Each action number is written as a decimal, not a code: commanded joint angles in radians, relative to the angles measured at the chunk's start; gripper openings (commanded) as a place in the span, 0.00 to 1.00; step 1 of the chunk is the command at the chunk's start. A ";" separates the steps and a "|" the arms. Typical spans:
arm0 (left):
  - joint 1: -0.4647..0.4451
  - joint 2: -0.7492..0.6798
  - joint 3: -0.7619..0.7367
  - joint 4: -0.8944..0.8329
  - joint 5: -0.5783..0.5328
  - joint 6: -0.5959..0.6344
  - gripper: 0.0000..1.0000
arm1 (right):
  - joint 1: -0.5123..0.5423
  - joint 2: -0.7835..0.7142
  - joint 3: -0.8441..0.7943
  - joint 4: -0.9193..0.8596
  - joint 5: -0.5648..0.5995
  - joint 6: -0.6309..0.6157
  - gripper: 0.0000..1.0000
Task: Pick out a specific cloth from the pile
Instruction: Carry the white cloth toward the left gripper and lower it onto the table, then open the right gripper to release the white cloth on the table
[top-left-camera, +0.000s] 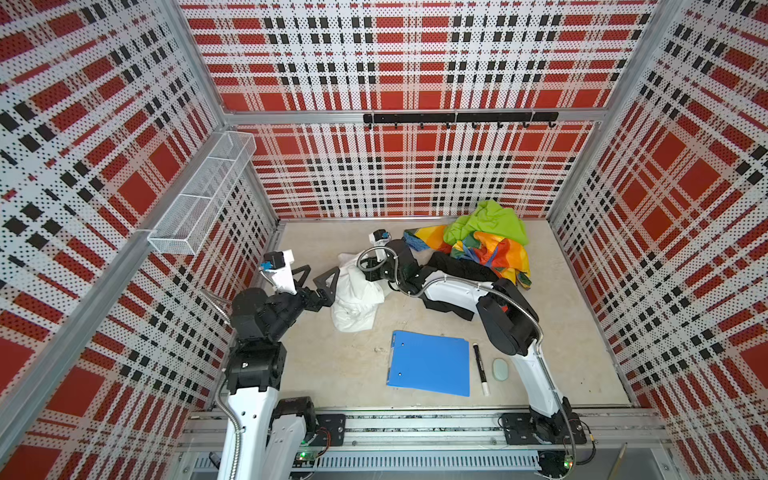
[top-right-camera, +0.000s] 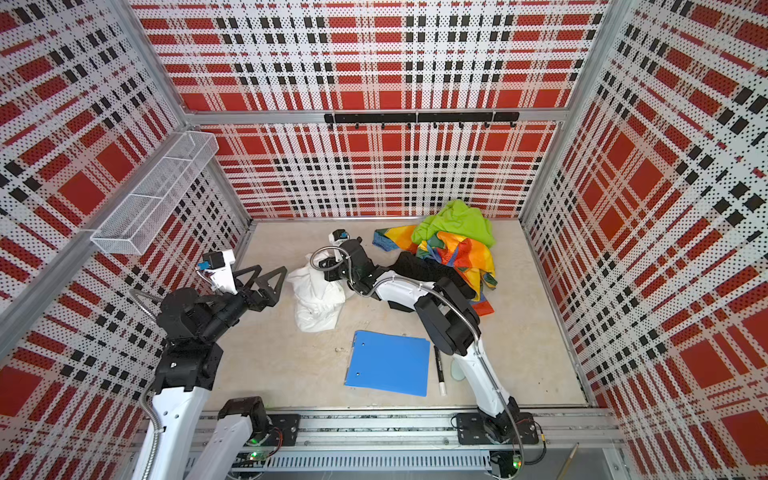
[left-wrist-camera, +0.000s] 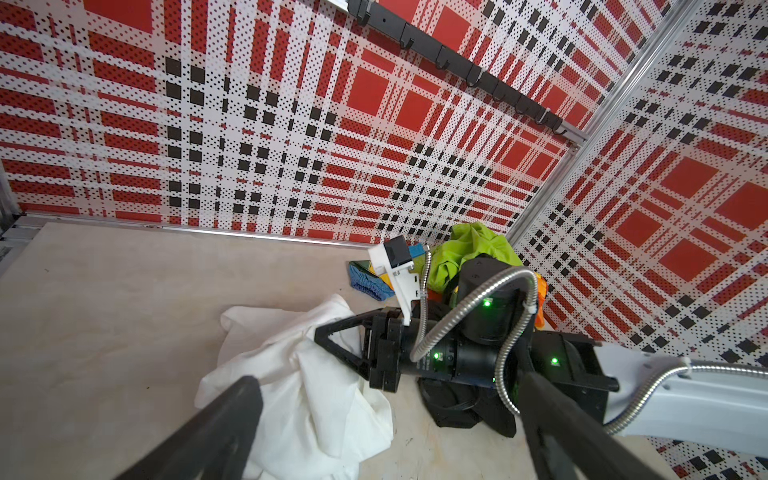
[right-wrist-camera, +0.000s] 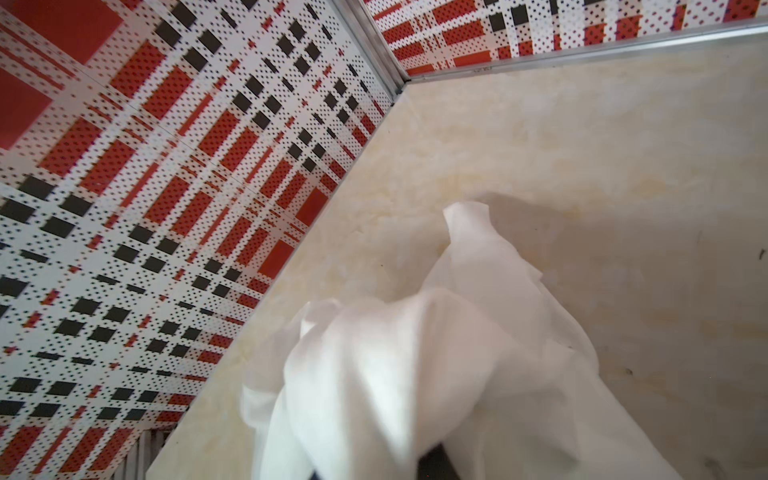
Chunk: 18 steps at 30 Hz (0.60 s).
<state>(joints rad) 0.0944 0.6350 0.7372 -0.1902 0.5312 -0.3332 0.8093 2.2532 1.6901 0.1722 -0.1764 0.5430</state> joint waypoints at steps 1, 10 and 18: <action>0.009 0.000 -0.010 0.030 0.018 -0.006 0.99 | 0.001 0.049 -0.002 -0.004 0.036 -0.018 0.00; 0.011 0.002 -0.011 0.032 0.020 -0.004 0.99 | 0.008 0.151 0.040 -0.097 0.097 -0.018 0.04; 0.011 0.006 -0.012 0.031 0.021 -0.005 0.99 | 0.015 0.250 0.192 -0.243 0.182 -0.044 0.10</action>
<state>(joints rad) 0.0952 0.6411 0.7368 -0.1875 0.5423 -0.3340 0.8173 2.4378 1.8385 0.0532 -0.0566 0.5323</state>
